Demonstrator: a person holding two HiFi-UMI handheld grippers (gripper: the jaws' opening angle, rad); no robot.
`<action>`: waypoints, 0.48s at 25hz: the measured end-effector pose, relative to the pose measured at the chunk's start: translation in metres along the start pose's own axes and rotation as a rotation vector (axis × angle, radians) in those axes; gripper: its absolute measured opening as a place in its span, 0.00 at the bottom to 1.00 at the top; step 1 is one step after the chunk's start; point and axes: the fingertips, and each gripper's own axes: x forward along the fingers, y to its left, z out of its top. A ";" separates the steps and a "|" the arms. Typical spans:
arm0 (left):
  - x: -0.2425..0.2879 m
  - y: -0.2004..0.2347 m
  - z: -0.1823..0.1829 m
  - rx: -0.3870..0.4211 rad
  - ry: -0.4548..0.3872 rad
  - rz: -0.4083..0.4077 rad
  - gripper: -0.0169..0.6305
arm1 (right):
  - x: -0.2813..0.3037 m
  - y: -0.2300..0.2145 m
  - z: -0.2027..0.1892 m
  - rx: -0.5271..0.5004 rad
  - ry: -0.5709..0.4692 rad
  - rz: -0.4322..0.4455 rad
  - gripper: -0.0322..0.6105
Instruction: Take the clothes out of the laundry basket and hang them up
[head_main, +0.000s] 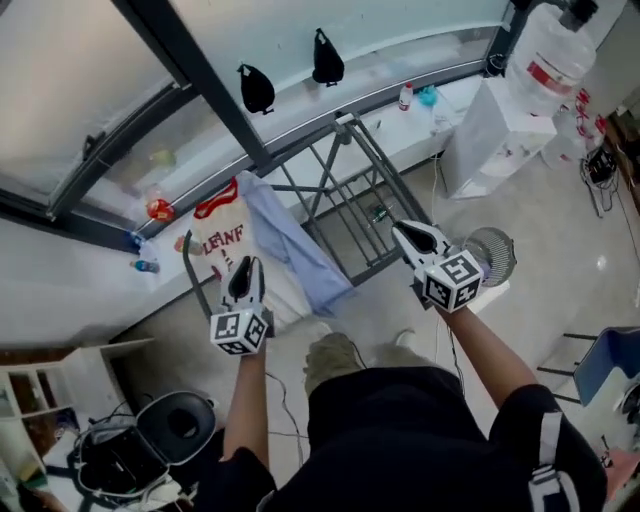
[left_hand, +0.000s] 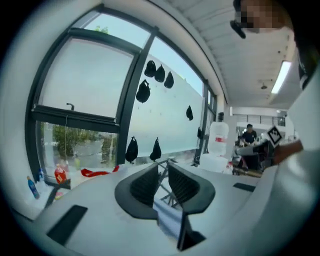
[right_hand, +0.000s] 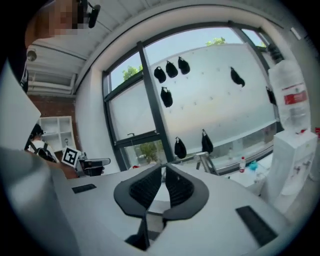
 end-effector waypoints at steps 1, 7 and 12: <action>-0.002 -0.027 -0.003 -0.043 -0.028 -0.001 0.10 | -0.032 -0.014 -0.004 0.009 -0.025 -0.034 0.06; 0.025 -0.213 -0.019 -0.075 -0.063 -0.135 0.05 | -0.197 -0.077 -0.048 0.061 -0.042 -0.157 0.05; 0.030 -0.333 -0.044 0.006 -0.005 -0.268 0.05 | -0.301 -0.122 -0.086 0.096 -0.033 -0.261 0.05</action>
